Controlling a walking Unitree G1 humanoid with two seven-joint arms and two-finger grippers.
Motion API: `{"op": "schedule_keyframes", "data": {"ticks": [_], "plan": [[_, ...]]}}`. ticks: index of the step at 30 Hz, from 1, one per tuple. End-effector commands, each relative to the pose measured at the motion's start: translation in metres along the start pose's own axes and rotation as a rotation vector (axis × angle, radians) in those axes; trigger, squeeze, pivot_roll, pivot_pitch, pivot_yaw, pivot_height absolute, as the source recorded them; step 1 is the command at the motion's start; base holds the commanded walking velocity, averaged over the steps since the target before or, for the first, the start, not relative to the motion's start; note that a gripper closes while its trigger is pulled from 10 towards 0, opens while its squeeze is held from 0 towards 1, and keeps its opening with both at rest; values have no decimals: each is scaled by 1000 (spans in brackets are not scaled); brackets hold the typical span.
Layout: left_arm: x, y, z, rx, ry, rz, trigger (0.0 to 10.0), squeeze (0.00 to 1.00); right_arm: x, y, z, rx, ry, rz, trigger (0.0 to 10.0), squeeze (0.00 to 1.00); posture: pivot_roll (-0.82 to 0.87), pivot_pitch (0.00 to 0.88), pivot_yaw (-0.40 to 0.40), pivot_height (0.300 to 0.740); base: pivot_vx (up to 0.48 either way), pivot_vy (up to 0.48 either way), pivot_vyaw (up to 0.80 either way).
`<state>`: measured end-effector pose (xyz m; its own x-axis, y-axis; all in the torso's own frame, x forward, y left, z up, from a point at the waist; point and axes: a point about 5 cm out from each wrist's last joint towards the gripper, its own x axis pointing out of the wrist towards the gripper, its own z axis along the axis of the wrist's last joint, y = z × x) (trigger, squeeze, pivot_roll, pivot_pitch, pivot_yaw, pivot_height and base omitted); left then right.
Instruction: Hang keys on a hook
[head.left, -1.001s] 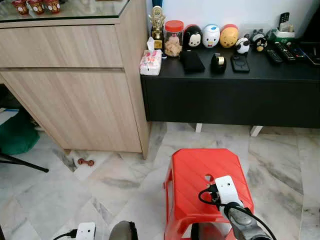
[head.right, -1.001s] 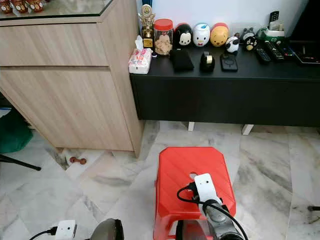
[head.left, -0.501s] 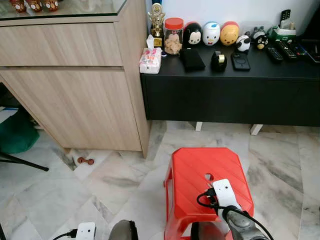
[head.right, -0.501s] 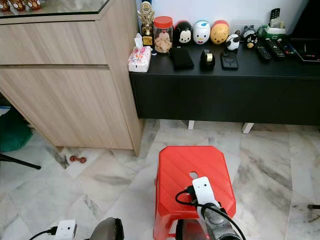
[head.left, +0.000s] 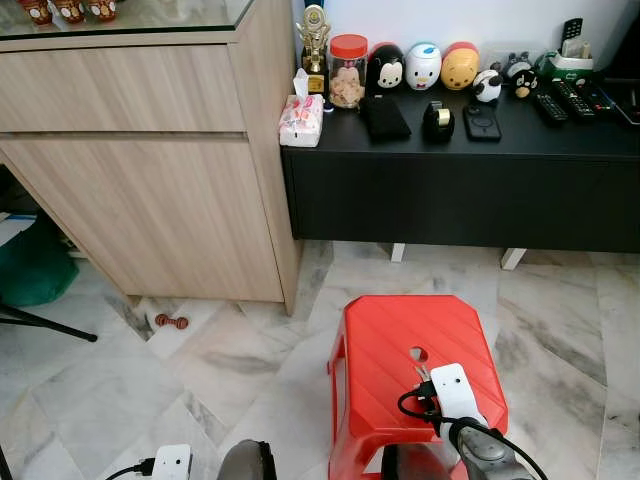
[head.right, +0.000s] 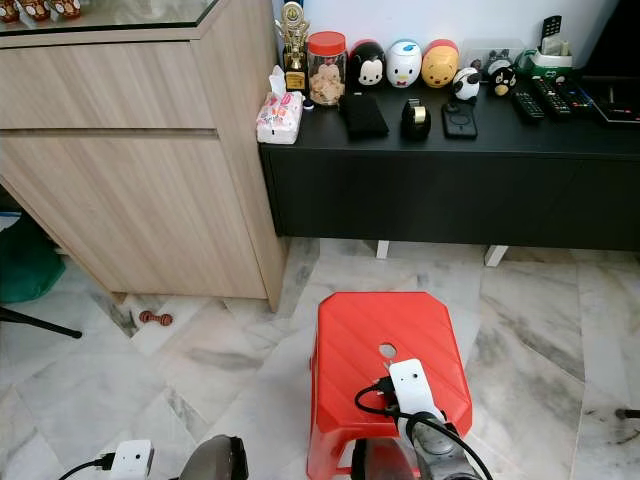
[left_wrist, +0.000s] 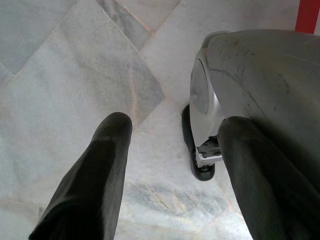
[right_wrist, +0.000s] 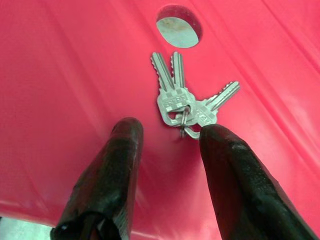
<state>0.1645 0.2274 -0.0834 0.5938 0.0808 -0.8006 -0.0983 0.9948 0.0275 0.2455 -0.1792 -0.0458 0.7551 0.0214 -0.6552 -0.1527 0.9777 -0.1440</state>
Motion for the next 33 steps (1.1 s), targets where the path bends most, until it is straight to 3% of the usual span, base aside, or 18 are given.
{"op": "schedule_keyframes", "data": {"ticks": [1, 18, 23, 25, 26, 30, 32, 33], "plan": [[-2, 2, -8, 19, 27, 2, 10000, 0, 1, 3, 3, 35, -5, -2, 10000, 0, 6, 101, 8, 626, 0, 0, 0], [-2, 2, -9, 40, 26, 4, 10000, 0, 1, -1, 2, 73, -3, -27, 10000, 0, 11, 102, 6, 626, 0, 0, 0], [-3, 3, -9, 45, 24, 5, 10000, 0, 0, -2, 1, 73, 1, -28, 9020, 0, 14, 99, 8, 626, 0, 0, 0], [-3, 4, -9, 44, 22, 6, 10000, 0, 0, -2, 0, 71, 4, -31, 9176, 0, 15, 99, 8, 626, 0, 0, 0], [-3, 4, -9, 44, 22, 7, 10000, 0, 0, -3, 0, 73, 4, -33, 10000, 0, 16, 99, 9, 626, 0, 0, 0], [-3, 5, -9, 43, 20, 9, 10000, 0, 0, -4, 0, 75, 0, -41, 10000, 0, 16, 99, 9, 626, 0, 0, 0], [-3, 5, -8, 41, 18, 7, 10000, 0, 0, -5, 1, 66, -10, -47, 6941, 0, 17, 99, 9, 626, 0, 0, 0], [-3, 5, -8, 41, 17, 7, 10000, 0, 0, -6, 1, 66, -10, -48, 0, 0, 17, 99, 9, 626, 0, 0, 0]]}}
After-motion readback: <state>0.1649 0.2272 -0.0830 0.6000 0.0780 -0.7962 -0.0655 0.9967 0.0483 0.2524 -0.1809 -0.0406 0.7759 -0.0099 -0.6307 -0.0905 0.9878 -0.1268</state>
